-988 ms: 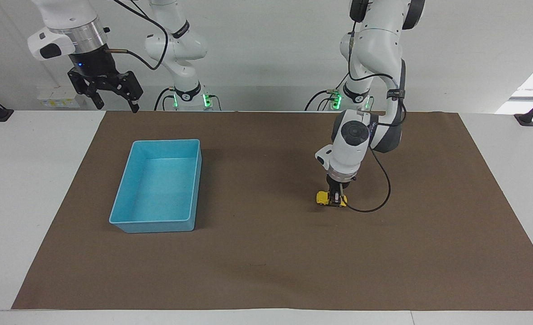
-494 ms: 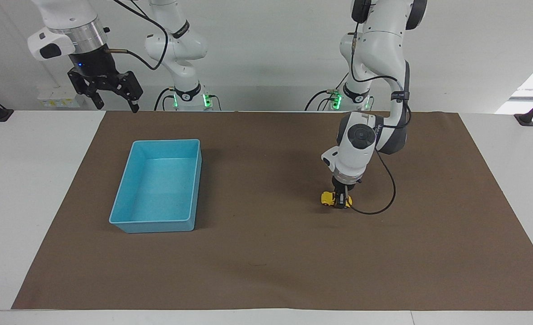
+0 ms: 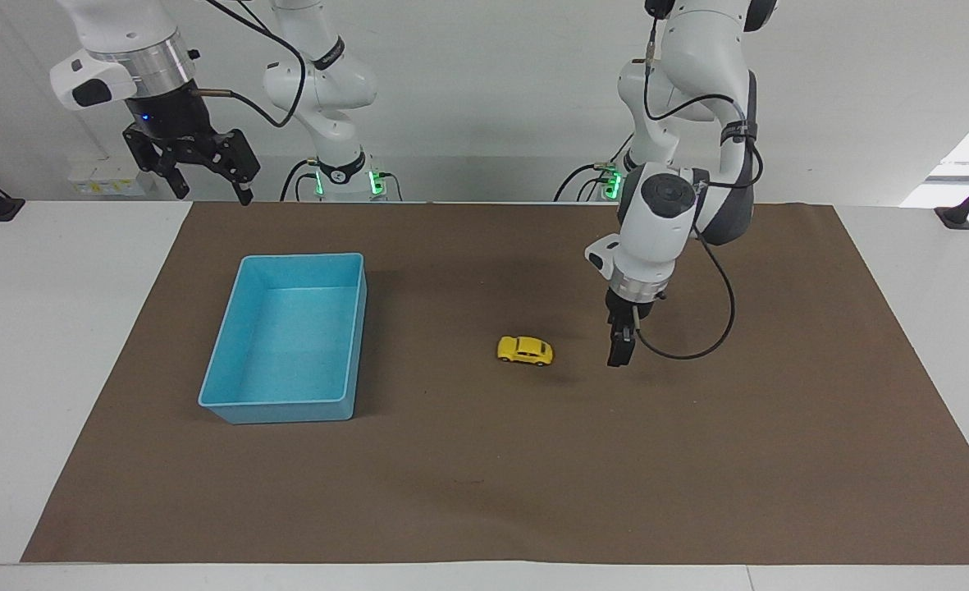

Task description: Wind up and store yellow beetle car

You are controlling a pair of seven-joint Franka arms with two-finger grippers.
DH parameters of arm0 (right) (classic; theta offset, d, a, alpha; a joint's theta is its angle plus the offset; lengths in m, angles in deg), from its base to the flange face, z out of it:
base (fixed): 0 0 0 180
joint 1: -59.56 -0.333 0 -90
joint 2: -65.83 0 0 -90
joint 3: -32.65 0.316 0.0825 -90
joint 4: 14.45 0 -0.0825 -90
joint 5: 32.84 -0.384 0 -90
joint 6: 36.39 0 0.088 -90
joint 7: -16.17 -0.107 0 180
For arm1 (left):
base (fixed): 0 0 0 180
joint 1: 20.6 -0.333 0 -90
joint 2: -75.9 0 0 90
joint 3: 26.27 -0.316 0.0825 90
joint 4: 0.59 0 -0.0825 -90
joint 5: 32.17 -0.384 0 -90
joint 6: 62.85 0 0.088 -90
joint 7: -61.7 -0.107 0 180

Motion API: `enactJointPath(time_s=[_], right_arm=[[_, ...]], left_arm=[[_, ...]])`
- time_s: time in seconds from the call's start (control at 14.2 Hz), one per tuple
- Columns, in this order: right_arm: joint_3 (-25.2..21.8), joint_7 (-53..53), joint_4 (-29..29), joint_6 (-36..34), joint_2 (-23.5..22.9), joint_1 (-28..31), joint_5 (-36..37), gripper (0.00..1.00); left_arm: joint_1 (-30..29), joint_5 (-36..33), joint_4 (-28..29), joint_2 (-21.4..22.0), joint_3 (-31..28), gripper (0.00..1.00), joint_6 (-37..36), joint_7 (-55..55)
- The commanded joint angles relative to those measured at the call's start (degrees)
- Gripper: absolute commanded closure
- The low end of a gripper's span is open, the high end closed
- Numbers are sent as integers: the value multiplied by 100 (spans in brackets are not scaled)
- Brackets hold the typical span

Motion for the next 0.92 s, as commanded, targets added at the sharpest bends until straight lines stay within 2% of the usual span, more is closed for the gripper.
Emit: enactJointPath(time_s=[0.0, 0.35, 0.63, 0.85], right_arm=[[14, -50, -33, -27, 7, 53, -109, 0], [23, -41, -33, -10, 7, 45, -109, 0], [6, -50, -33, -18, 7, 53, -100, 0], [23, -50, -25, -18, 16, 45, -109, 0]], left_arm=[[-18, -106, 92, 270, -54, 0, -292, 912], [-228, -106, 13, 797, -81, 0, -626, 3267], [-834, -106, -637, 816, -81, 0, -1618, 4570], [-1265, -106, -761, 938, -90, 0, -1822, 5317]])
